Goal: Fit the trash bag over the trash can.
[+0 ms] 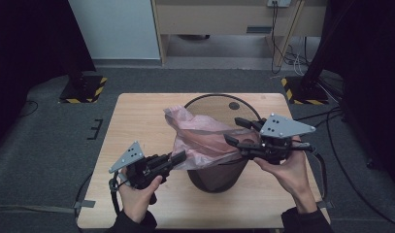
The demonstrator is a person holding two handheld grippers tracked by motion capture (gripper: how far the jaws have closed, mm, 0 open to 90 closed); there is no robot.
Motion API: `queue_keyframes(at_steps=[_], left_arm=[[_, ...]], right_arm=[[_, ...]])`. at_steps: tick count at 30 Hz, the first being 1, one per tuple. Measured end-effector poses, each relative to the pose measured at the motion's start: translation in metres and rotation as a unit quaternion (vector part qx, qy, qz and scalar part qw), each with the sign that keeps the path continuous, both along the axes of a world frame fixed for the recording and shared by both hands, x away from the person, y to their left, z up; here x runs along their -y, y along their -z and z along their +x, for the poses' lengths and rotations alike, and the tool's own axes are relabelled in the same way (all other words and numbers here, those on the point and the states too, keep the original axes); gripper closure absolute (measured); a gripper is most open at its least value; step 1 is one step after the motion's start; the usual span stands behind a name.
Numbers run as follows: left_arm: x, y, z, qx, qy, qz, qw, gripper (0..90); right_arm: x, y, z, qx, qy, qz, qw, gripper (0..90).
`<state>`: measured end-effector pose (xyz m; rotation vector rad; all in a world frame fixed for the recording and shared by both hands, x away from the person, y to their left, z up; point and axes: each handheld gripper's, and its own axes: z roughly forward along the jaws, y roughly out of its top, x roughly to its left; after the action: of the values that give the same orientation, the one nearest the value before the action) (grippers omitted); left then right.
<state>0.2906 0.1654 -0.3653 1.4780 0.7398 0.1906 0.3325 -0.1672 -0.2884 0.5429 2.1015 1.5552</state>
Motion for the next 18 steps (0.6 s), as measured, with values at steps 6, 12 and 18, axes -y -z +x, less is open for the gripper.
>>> queue_keyframes(at_steps=[6,12,18], left_arm=[[0.001,0.002,0.001,-0.002,0.001,0.001,1.0,81.1],[0.001,0.002,0.002,-0.003,0.002,0.001,1.0,81.1],[0.0,0.003,0.003,-0.006,0.004,-0.001,1.0,81.2]], right_arm=[[-0.003,-0.008,0.001,0.022,-0.013,0.006,0.9996,33.1],[-0.014,-0.001,0.008,-0.007,-0.035,-0.026,0.999,32.3],[-0.015,0.002,0.006,-0.039,-0.052,-0.054,0.9964,61.7]])
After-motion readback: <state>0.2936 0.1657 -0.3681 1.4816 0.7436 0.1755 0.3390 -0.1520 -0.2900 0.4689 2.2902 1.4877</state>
